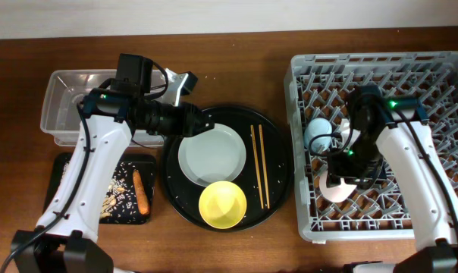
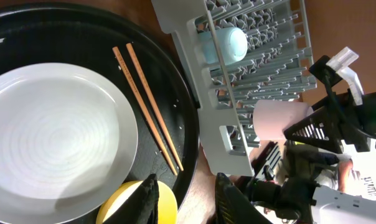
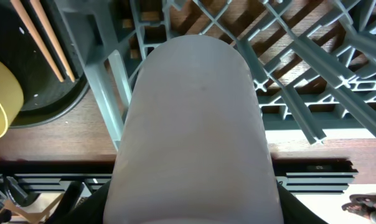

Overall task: Sort waste into correct bins and load items into the dishwasher rack
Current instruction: 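Place the pink cup upside down in the dish rack with right gripper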

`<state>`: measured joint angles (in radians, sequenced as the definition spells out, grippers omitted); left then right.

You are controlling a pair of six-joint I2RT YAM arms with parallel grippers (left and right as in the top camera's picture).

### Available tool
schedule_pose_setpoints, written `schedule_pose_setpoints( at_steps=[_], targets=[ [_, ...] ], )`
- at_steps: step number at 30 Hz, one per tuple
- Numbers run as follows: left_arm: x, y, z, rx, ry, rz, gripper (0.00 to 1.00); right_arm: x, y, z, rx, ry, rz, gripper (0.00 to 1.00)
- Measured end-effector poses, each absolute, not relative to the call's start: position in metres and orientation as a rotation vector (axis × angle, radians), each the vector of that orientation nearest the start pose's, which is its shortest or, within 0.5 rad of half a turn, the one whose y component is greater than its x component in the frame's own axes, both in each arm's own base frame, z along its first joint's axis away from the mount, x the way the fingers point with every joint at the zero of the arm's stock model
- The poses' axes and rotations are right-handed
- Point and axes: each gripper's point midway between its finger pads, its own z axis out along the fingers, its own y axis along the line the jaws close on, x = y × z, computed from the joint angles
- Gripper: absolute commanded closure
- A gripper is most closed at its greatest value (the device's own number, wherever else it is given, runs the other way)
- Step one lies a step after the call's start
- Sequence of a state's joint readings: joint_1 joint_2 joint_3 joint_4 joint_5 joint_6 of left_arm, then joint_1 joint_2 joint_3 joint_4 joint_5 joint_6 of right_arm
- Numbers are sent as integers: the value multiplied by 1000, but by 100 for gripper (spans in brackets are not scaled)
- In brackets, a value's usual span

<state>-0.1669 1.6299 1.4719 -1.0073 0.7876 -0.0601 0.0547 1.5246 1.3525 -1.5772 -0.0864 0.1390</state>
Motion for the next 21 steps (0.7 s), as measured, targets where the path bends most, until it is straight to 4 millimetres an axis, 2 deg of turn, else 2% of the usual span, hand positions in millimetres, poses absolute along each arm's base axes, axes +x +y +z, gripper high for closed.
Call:
schedule_pose_setpoints(
  at_steps=[3, 6, 8, 9, 10, 11, 16, 17, 18, 19, 20, 21],
  targets=[
    [339, -180, 217, 360, 2599, -1128, 71, 215, 27, 137, 155, 3320, 114, 46],
    [339, -179, 217, 359, 2599, -1123, 71, 217, 27, 134, 159, 3313, 114, 44],
    [340, -179, 216, 358, 2602, -1115, 70, 221, 27, 133, 161, 3296, 117, 30],
    [340, -178, 216, 358, 2602, -1113, 62, 221, 27, 133, 167, 3296, 115, 23],
    [340, -178, 216, 357, 2602, -1113, 60, 220, 27, 133, 174, 3300, 114, 13],
    [340, -178, 216, 357, 2603, -1112, 59, 218, 27, 134, 179, 3306, 112, 9],
    [339, -178, 215, 353, 2611, -1111, 61, 218, 26, 134, 153, 3310, 109, 7],
    [336, -177, 214, 347, 2625, -1113, 64, 218, 27, 134, 129, 3310, 123, 2],
    [330, -174, 208, 330, 2673, -1084, 64, 221, 32, 138, 94, 3296, 168, 2],
    [319, -165, 193, 294, 2792, -956, 64, 232, 41, 149, 37, 3246, 254, 2],
    [309, -158, 181, 274, 2881, -825, 64, 238, 45, 154, 24, 3216, 295, 2],
    [294, -153, 165, 282, 2989, -590, 63, 243, 51, 160, -1, 3187, 346, 2]
  ],
)
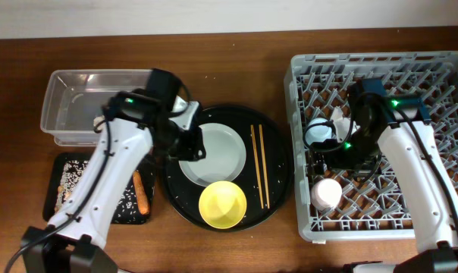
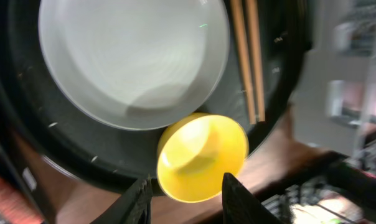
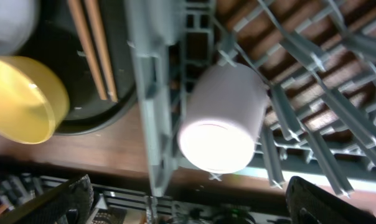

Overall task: Sort waste into correct bins and load items into the dishwasher rack
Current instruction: 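Place the pink cup upside down in the dish rack with right gripper, then lift the yellow bowl with left gripper and hand it to right gripper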

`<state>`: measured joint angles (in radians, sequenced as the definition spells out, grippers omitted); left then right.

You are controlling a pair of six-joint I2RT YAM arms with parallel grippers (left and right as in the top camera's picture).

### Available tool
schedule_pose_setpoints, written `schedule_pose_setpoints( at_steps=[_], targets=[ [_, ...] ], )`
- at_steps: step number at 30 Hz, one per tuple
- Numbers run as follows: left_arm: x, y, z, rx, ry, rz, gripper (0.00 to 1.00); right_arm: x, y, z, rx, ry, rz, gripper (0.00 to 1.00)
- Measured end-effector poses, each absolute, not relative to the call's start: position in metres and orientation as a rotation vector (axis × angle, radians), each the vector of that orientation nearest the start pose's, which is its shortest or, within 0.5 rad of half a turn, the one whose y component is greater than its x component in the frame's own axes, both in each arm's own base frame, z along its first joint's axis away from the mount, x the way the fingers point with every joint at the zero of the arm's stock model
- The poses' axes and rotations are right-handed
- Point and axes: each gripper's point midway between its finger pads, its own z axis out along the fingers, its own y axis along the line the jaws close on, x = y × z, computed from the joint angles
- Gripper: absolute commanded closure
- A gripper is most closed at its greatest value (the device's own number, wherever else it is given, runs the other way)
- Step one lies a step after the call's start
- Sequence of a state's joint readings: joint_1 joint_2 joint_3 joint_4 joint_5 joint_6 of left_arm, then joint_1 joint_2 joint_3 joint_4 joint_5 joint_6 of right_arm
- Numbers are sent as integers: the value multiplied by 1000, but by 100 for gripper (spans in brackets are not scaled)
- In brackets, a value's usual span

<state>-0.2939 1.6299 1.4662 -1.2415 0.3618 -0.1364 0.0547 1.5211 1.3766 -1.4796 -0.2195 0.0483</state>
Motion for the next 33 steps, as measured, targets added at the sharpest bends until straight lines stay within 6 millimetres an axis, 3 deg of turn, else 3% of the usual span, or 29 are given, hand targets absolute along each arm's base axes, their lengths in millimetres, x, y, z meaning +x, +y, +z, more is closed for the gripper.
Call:
schedule_pose_setpoints(
  at_steps=[1, 4, 6, 9, 11, 14, 15, 20, 21, 22, 24, 25, 27, 28, 29, 30, 33],
  targets=[
    [289, -154, 157, 303, 3012, -496, 57, 243, 53, 160, -3, 3185, 364, 2],
    [262, -160, 116, 361, 3095, -328, 56, 243, 54, 161, -20, 3182, 376, 2],
    [245, -148, 90, 326, 3165, -239, 56, 243, 54, 161, -48, 3180, 377, 2],
    [221, -136, 56, 285, 3243, -194, 57, 243, 54, 161, -54, 3178, 377, 2],
    [209, -143, 37, 267, 3262, -302, 57, 243, 54, 161, -55, 3179, 377, 2],
    [200, -147, 29, 258, 3276, -367, 82, 243, 54, 161, -54, 3178, 377, 2],
    [201, -149, 29, 250, 3275, -381, 98, 243, 54, 161, -54, 3178, 377, 2],
    [201, -151, 29, 243, 3273, -399, 100, 243, 54, 161, -55, 3178, 377, 3],
    [201, -151, 29, 243, 3274, -398, 100, 245, 54, 165, -60, 3168, 376, 4],
    [200, -150, 29, 243, 3278, -396, 100, 255, 55, 185, -72, 3107, 373, 5],
    [197, -149, 44, 243, 3275, -396, 100, 266, 55, 225, -91, 3000, 366, 9],
    [206, -153, 69, 251, 3226, -421, 100, 267, 57, 244, -107, 2937, 366, 13],
    [233, -166, 139, 281, 3098, -475, 100, 261, 74, 253, -205, 2905, 389, 26],
    [234, -167, 157, 290, 3085, -479, 100, 259, 81, 253, -250, 2904, 395, 30],
    [239, -169, 177, 307, 3048, -492, 100, 256, 101, 254, -355, 2884, 414, 37],
    [250, -175, 199, 320, 2975, -522, 100, 252, 118, 255, -446, 2864, 428, 37],
    [251, -176, 205, 332, 2960, -527, 100, 241, 179, 261, -692, 2751, 491, 44]
  ],
)
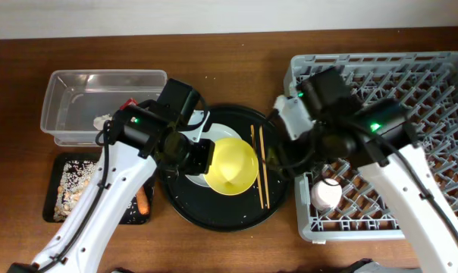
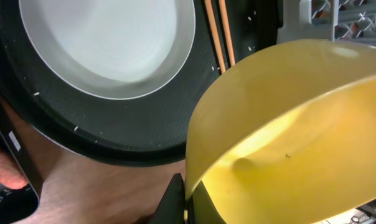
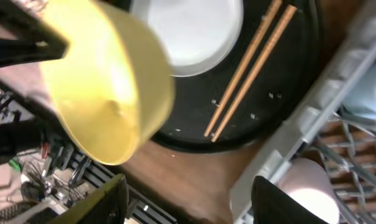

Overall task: Sort waste into correct bins and load items into the dishwasher rack
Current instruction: 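Lift the yellow bowl with left gripper and hand it to right gripper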

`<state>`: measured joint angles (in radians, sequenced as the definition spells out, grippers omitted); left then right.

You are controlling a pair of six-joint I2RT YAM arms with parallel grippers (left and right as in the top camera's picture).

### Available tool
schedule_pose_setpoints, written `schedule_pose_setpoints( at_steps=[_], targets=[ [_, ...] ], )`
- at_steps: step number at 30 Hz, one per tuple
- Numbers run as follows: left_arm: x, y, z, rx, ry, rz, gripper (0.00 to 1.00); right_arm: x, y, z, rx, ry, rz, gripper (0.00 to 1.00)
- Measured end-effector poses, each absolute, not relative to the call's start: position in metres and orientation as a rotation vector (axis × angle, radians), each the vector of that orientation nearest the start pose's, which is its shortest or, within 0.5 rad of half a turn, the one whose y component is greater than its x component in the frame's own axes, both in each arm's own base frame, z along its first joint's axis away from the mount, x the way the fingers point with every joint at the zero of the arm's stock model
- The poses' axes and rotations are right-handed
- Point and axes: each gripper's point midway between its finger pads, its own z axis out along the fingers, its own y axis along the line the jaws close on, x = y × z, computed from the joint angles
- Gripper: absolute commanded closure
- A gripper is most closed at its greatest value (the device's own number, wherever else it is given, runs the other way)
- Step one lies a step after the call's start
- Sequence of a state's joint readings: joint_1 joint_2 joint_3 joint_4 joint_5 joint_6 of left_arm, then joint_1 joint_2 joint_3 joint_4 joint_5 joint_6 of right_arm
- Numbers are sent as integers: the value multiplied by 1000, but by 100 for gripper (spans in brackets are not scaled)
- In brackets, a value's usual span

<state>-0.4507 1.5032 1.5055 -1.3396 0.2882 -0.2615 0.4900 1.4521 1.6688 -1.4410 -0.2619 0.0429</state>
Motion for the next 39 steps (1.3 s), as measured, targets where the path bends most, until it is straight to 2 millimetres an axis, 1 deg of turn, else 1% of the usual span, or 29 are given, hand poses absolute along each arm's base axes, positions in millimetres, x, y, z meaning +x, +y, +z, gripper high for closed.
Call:
schedule_pose_setpoints(
  at_steps=[1, 3, 4, 5, 7, 8, 9, 10, 11, 12, 16, 18, 20, 21, 23, 24, 26, 27, 29, 30, 32, 33, 34, 35, 36, 37, 38, 39],
  targets=[
    [251, -176, 205, 332, 2960, -527, 100, 238, 190, 262, -738, 2726, 503, 47],
    [251, -176, 205, 332, 2960, -527, 100, 238, 200, 260, -761, 2703, 515, 49],
    [251, -176, 205, 332, 2960, -527, 100, 240, 203, 254, -768, 2705, 515, 50],
    [251, -176, 205, 332, 2961, -526, 100, 243, 207, 248, -778, 2697, 518, 55],
    [251, -176, 205, 332, 2961, -526, 100, 249, 213, 232, -779, 2699, 519, 61],
    [251, -176, 205, 331, 2961, -527, 100, 255, 217, 228, -776, 2674, 528, 67],
    [251, -176, 205, 332, 2961, -527, 100, 258, 219, 220, -771, 2676, 528, 80],
    [251, -176, 205, 332, 2961, -526, 100, 258, 219, 218, -769, 2677, 529, 88],
    [251, -176, 205, 332, 2960, -526, 100, 261, 222, 218, -766, 2657, 538, 90],
    [251, -175, 205, 331, 2962, -524, 100, 264, 223, 219, -760, 2646, 534, 94],
    [250, -175, 205, 332, 2966, -526, 100, 268, 220, 218, -746, 2646, 500, 96],
    [249, -176, 205, 333, 2965, -532, 100, 269, 220, 216, -745, 2652, 495, 88],
    [252, -178, 206, 333, 2953, -541, 100, 270, 222, 213, -751, 2657, 497, 87],
    [253, -178, 206, 333, 2946, -543, 100, 271, 223, 213, -752, 2653, 499, 85],
    [254, -179, 207, 334, 2943, -547, 100, 272, 224, 212, -756, 2651, 504, 84],
    [254, -179, 207, 334, 2942, -551, 100, 272, 224, 212, -754, 2653, 505, 96],
    [252, -180, 207, 335, 2948, -564, 99, 275, 221, 210, -742, 2655, 475, 96],
    [252, -181, 208, 337, 2946, -571, 68, 277, 221, 206, -743, 2664, 464, 96],
    [252, -183, 209, 351, 2939, -593, 56, 276, 222, 206, -745, 2664, 470, 96],
    [252, -185, 209, 353, 2937, -604, 53, 275, 223, 206, -751, 2664, 480, 96],
    [252, -186, 211, 361, 2932, -611, 52, 276, 222, 205, -748, 2663, 468, 96],
    [256, -188, 221, 366, 2900, -621, 52, 276, 222, 205, -747, 2664, 465, 96],
    [263, -191, 241, 374, 2841, -636, 52, 279, 222, 206, -749, 2651, 459, 96],
    [264, -192, 250, 386, 2817, -638, 52, 282, 221, 207, -743, 2641, 438, 96],
    [269, -190, 266, 395, 2773, -617, 44, 292, 213, 206, -714, 2629, 368, 96],
    [277, -188, 283, 398, 2713, -588, 1, 302, 206, 208, -683, 2608, 312, 96],
    [280, -187, 288, 396, 2691, -577, 1, 327, 192, 214, -600, 2551, 233, 96],
    [281, -185, 289, 397, 2685, -555, 1, 355, 164, 222, -478, 2497, 114, 96]
  ],
)
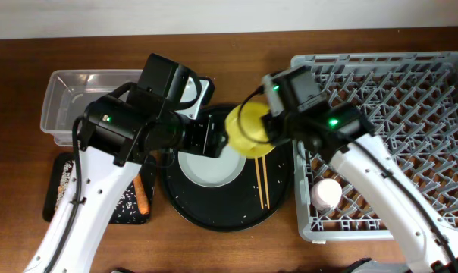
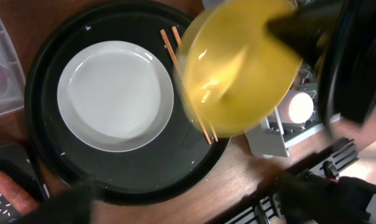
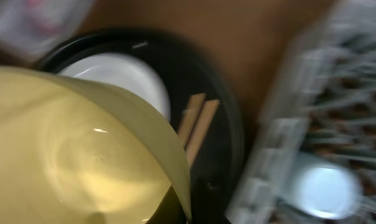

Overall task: Sort waste into correct bins and load items into the dishwasher rack
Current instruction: 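Lift the yellow bowl with left gripper and hand it to right gripper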

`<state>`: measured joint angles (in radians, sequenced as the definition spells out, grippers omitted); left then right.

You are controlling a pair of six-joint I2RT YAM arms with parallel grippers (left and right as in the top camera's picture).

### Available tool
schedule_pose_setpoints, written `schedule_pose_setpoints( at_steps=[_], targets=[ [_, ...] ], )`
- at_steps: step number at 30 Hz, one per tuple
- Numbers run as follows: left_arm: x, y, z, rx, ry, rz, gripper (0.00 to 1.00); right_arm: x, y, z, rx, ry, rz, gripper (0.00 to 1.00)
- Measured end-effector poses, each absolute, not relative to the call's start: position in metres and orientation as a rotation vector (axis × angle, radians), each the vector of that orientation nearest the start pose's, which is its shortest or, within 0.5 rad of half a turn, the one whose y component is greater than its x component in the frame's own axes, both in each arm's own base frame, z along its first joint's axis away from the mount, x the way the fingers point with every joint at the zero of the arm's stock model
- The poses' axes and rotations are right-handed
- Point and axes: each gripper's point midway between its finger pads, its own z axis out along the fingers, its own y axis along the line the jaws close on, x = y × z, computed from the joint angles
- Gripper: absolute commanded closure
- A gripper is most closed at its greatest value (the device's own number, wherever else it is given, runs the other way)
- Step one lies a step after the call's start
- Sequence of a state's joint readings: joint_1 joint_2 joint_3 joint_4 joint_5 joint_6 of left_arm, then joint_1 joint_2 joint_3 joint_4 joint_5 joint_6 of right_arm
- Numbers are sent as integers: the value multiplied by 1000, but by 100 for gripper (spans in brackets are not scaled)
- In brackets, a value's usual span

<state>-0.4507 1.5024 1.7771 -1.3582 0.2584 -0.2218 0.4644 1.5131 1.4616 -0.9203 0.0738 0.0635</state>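
The yellow bowl (image 1: 246, 130) hangs tilted above the round black tray (image 1: 185, 209), near its right side. My right gripper (image 3: 199, 208) is shut on the bowl's rim, seen as the right gripper (image 1: 268, 127) from overhead. The left gripper (image 2: 197, 204) is open, fingers wide apart, and looks down on the yellow bowl (image 2: 238, 71) from a distance. On the tray lie a white plate (image 1: 210, 168) and a pair of chopsticks (image 1: 261, 182). The grey dishwasher rack (image 1: 411, 83) holds a pink cup (image 1: 325, 195). A blue cup (image 3: 322, 190) shows blurred in the right wrist view.
A clear plastic bin (image 1: 66, 102) stands at the back left. In front of it a black rectangular tray (image 1: 127, 212) holds rice scraps and a carrot (image 1: 142, 197). The left arm stretches over the tray's left half.
The yellow bowl has passed from my left gripper to my right one. The left gripper has opened and drawn back higher. The bowl now sits further right and back.
First my right gripper held the pink cup in the rack while the left hovered open over the tray. Then the cup stood released in the rack and the left was above the yellow bowl. Then the left held the bowl up; now the right holds it.
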Motion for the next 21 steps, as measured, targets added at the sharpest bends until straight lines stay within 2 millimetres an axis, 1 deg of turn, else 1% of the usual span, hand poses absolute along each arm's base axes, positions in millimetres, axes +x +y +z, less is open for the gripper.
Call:
schedule_pose_setpoints(
  at_steps=[1, 2, 3, 4, 5, 6, 7, 8, 9, 10, 11, 12, 13, 14, 17, 18, 21],
  targets=[
    [282, -184, 289, 396, 2685, -549, 1, 372, 143, 228, -394, 2457, 23, 96],
    [282, -184, 289, 395, 2685, -543, 1, 401, 103, 244, -238, 2370, -123, 96],
    [283, -184, 289, 395, 2681, -543, 1, 417, 77, 257, -136, 2304, -217, 96],
    [283, -184, 289, 395, 2681, -544, 1, 431, 33, 271, 8, 2233, -338, 96],
    [283, -183, 289, 394, 2681, -539, 1, 443, 6, 284, 74, 2162, -400, 96],
    [283, -183, 289, 395, 2683, -539, 1, 455, -27, 301, 146, 2082, -460, 96],
    [283, -183, 289, 392, 2684, -535, 1, 463, -65, 309, 179, 2035, -556, 96],
    [283, -183, 289, 394, 2682, -537, 1, 475, -95, 308, 172, 2008, -668, 96],
    [283, -183, 289, 393, 2682, -536, 1, 490, -117, 296, 143, 2002, -794, 96],
    [284, -183, 289, 393, 2679, -535, 1, 506, -132, 272, 79, 2022, -920, 96],
    [284, -183, 290, 393, 2677, -535, 1, 518, -140, 251, 2, 2048, -1009, 96],
    [283, -183, 290, 393, 2679, -535, 1, 527, -146, 221, -98, 2103, -1087, 96],
    [283, -183, 289, 393, 2680, -535, 1, 534, -148, 193, -200, 2153, -1143, 96],
    [283, -183, 289, 393, 2680, -535, 1, 536, -152, 183, -224, 2164, -1193, 96],
    [283, -183, 289, 393, 2680, -535, 1, 533, -149, 182, -272, 2190, -1230, 96],
    [283, -183, 289, 393, 2680, -535, 1, 528, -148, 178, -298, 2230, -1245, 96],
    [283, -183, 289, 393, 2680, -535, 1, 516, -139, 175, -346, 2294, -1310, 96]
  ],
)
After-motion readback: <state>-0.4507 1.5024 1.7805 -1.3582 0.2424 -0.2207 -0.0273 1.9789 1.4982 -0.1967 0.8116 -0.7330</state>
